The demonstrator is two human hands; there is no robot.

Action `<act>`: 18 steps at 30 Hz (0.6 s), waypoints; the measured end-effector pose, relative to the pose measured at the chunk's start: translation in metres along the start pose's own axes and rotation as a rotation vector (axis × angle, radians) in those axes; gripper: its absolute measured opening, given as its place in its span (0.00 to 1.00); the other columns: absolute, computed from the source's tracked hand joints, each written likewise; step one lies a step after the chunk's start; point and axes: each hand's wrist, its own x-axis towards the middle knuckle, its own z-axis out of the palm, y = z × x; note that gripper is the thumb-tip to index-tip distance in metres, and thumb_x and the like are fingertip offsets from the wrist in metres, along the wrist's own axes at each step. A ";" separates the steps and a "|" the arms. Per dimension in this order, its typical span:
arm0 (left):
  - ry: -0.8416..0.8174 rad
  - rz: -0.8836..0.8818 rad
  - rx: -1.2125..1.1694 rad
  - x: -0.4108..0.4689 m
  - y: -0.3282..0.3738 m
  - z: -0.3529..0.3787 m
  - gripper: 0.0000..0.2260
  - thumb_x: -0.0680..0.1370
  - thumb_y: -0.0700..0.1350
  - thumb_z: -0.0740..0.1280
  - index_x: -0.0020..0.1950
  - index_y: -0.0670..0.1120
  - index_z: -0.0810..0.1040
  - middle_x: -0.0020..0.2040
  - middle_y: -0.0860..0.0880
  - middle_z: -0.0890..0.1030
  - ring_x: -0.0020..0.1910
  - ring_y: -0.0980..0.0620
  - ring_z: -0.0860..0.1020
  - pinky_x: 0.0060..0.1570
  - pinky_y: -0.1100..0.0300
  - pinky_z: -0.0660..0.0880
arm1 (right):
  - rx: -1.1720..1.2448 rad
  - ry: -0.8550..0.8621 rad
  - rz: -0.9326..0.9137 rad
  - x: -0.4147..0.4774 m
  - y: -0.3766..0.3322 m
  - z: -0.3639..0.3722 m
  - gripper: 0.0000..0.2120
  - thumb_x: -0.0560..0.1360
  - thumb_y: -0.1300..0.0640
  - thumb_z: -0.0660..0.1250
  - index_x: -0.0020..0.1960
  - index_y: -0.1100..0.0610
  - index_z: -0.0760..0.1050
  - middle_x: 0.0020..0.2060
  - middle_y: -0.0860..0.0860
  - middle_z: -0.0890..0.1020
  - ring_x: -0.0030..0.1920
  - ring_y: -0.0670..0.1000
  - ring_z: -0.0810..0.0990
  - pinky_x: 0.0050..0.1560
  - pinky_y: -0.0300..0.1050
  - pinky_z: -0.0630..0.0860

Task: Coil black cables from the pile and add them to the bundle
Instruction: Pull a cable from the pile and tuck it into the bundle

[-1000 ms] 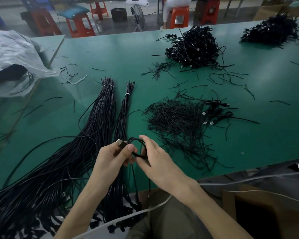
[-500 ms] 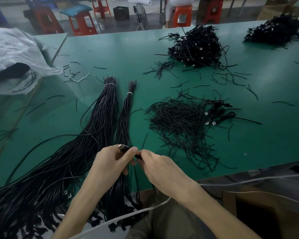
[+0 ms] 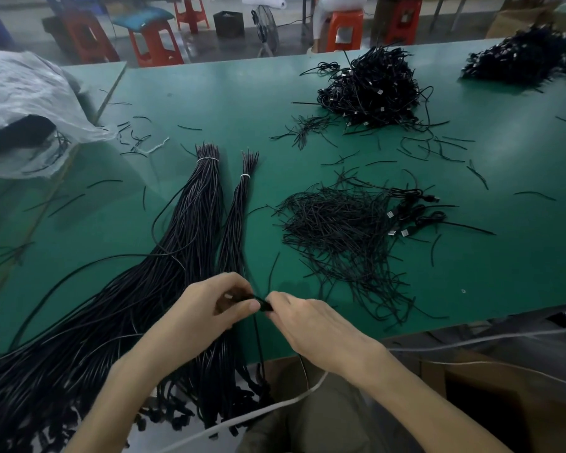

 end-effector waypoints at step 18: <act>0.087 -0.028 0.001 0.041 -0.022 0.025 0.16 0.86 0.55 0.53 0.44 0.49 0.69 0.35 0.50 0.75 0.29 0.56 0.70 0.33 0.57 0.68 | -0.051 0.354 0.048 0.041 0.038 -0.042 0.17 0.81 0.46 0.63 0.62 0.58 0.75 0.54 0.50 0.79 0.52 0.48 0.78 0.58 0.41 0.73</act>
